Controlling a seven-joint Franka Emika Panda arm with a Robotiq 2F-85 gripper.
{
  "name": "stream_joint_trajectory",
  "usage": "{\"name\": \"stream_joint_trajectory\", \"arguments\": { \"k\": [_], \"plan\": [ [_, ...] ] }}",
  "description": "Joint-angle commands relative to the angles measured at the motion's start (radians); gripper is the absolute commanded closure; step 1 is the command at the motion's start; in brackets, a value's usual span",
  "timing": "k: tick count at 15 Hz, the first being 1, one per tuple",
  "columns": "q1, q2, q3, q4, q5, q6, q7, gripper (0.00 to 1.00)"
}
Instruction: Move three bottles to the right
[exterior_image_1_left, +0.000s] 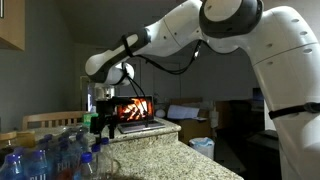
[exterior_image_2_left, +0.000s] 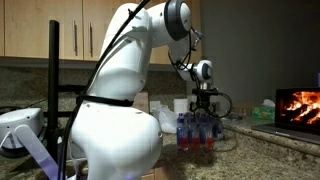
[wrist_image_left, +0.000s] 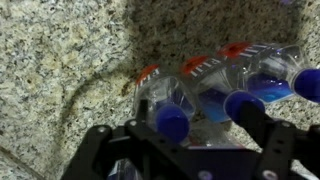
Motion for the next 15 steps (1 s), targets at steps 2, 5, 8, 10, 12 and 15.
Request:
{"name": "stream_joint_trajectory", "arguments": {
  "k": [2, 5, 8, 10, 12, 15],
  "plan": [
    [-0.003, -0.017, -0.002, -0.026, -0.005, 0.009, 0.029, 0.47],
    [-0.001, -0.019, -0.004, -0.023, -0.010, 0.008, 0.035, 0.66],
    [0.000, -0.018, -0.003, -0.021, -0.012, 0.009, 0.036, 0.85],
    [0.001, -0.020, -0.003, -0.021, -0.011, 0.010, 0.036, 0.92],
    [0.001, -0.021, -0.002, -0.022, -0.011, 0.011, 0.036, 0.95],
    [0.003, -0.028, 0.000, -0.028, -0.012, 0.015, 0.031, 0.92]
  ]
}}
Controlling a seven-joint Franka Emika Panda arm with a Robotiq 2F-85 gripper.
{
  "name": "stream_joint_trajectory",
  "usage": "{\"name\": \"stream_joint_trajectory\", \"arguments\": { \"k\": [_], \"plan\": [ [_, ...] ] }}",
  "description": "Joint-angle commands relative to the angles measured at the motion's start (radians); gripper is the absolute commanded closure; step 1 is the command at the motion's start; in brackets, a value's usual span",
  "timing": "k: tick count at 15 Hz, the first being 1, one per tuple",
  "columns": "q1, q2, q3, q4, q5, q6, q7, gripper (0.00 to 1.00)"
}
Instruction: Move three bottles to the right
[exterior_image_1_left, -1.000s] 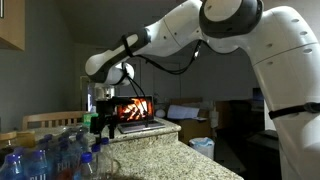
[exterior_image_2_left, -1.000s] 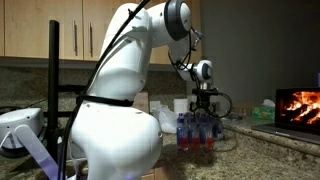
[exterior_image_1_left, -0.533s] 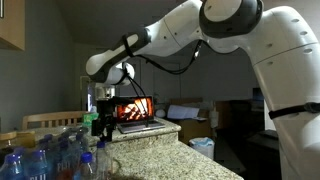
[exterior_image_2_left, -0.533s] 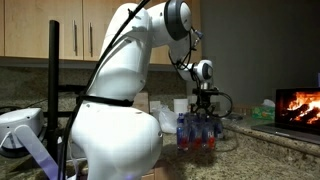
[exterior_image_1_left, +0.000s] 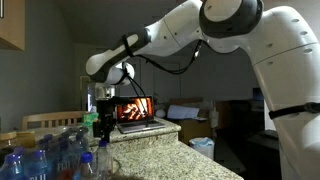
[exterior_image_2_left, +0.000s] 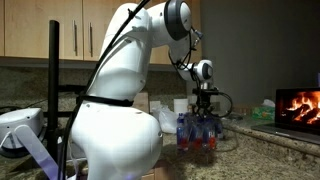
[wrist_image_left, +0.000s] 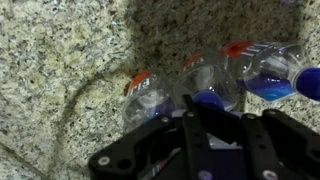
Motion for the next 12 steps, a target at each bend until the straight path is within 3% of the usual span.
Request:
{"name": "stream_joint_trajectory", "arguments": {
  "k": [1, 6, 7, 9, 12],
  "plan": [
    [0.004, -0.031, 0.006, -0.034, -0.011, 0.018, 0.023, 0.92],
    [0.025, -0.085, 0.019, -0.066, -0.039, 0.039, 0.027, 0.93],
    [0.028, -0.100, 0.020, -0.071, -0.044, 0.039, 0.035, 0.70],
    [0.030, -0.120, 0.020, -0.081, -0.045, 0.043, 0.047, 0.66],
    [0.028, -0.136, 0.018, -0.089, -0.037, 0.044, 0.064, 0.48]
  ]
}}
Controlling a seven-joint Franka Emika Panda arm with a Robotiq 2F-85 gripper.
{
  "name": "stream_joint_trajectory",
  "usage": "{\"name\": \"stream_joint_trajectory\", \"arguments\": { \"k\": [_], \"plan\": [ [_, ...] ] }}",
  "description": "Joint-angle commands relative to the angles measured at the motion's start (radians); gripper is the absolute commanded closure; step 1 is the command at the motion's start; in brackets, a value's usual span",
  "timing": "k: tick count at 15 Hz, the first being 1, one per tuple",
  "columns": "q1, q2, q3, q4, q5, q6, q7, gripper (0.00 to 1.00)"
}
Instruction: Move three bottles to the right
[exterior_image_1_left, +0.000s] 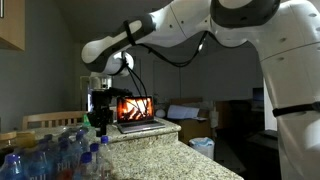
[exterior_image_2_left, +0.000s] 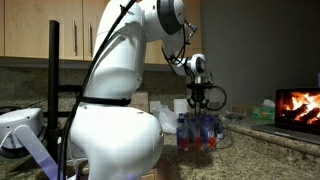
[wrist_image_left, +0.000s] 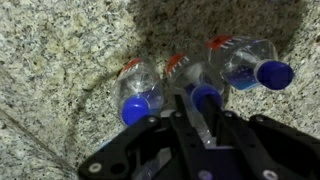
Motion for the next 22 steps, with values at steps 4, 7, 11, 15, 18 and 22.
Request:
{"name": "stream_joint_trajectory", "arguments": {
  "k": [4, 7, 11, 15, 18, 22],
  "plan": [
    [0.004, -0.043, 0.005, -0.057, -0.016, 0.024, 0.027, 0.24],
    [0.009, -0.019, 0.013, -0.047, -0.007, 0.016, 0.007, 0.04],
    [0.010, 0.008, 0.022, -0.037, -0.002, 0.011, -0.002, 0.00],
    [0.007, 0.035, 0.025, -0.026, 0.005, 0.006, -0.011, 0.33],
    [0.006, 0.060, 0.029, -0.015, 0.013, 0.005, -0.023, 0.54],
    [0.005, 0.087, 0.035, 0.000, 0.018, -0.001, -0.034, 0.80]
  ]
}}
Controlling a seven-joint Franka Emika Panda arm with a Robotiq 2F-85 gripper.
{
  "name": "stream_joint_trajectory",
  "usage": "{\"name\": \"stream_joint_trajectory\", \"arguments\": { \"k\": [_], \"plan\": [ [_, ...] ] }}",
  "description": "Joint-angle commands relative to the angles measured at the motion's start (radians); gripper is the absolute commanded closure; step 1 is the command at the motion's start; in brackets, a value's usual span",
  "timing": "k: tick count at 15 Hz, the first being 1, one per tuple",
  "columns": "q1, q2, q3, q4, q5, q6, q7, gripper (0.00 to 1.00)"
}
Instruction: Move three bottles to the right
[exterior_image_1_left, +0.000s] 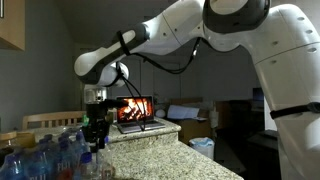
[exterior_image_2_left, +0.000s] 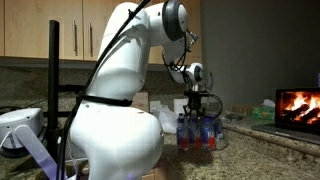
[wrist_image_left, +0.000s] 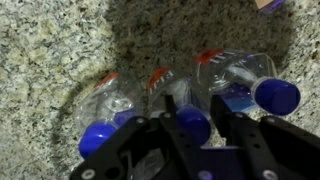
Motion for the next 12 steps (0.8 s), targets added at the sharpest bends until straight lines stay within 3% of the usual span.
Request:
{"name": "stream_joint_trajectory", "arguments": {
  "k": [1, 4, 7, 12],
  "plan": [
    [-0.004, 0.023, 0.007, 0.020, 0.017, -0.001, -0.037, 0.88],
    [-0.003, 0.029, 0.009, 0.031, 0.015, -0.002, -0.042, 0.87],
    [-0.003, 0.034, 0.011, 0.040, 0.012, -0.003, -0.038, 0.97],
    [-0.002, 0.034, 0.011, 0.047, 0.009, -0.003, -0.033, 0.90]
  ]
}}
